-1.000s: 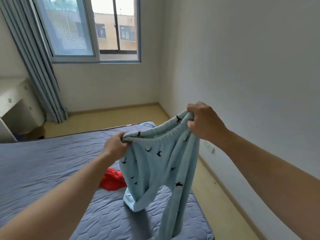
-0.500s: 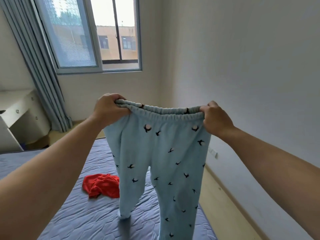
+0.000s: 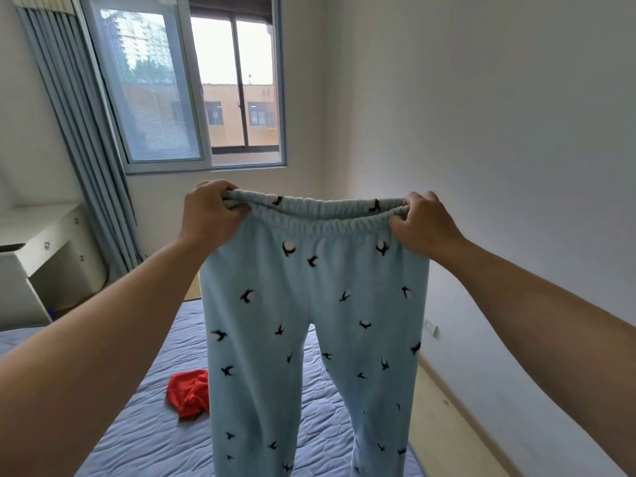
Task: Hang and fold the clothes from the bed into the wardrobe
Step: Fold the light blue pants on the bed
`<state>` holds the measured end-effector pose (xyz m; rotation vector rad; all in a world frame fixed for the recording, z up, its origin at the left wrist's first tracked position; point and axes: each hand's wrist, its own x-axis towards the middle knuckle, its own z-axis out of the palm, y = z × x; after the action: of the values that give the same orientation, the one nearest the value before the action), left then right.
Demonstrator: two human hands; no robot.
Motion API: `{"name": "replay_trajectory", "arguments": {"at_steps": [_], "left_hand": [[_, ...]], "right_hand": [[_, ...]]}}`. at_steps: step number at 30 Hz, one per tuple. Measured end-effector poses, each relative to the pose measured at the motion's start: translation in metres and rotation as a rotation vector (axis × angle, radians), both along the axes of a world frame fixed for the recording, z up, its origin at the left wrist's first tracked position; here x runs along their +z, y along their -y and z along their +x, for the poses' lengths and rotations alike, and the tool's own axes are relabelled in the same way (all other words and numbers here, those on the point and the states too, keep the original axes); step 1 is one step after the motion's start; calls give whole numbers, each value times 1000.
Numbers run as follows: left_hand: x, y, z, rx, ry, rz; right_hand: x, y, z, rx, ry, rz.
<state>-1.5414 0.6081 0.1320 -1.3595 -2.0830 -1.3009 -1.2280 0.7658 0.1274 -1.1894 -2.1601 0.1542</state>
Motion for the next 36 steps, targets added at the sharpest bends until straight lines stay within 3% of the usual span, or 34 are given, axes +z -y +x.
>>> {"name": "replay_trajectory", "arguments": {"at_steps": [3,7,11,14,17,21,24,27,30,33,36], "left_hand": [[5,4,-5,9,-20,-29],[4,10,-6,-1,-9,75],[1,8,-4,-46,-23,-95],[1,8,-7,-29,20,-39],[-1,6,-3,-65,41,-134],[-1,3,1,-99,200,-53],[-1,1,3,-110,195,-42],[1,-1,6,-101,194,-12],[5,-3,14,-126,168,6],[12,-4,24,-180,119,18],[16,-5,34,-214,54,18]], "right_hand": [[10,-1,7,90,85,21],[16,0,11,95,19,169],[18,1,11,66,62,230],[16,-1,11,51,31,182],[15,-2,11,14,59,132],[19,6,12,188,310,47],[29,25,11,252,641,30],[31,46,1,325,874,128],[28,69,-15,319,1083,65],[30,87,-28,313,1055,-119],[31,94,-34,345,986,-142]]}}
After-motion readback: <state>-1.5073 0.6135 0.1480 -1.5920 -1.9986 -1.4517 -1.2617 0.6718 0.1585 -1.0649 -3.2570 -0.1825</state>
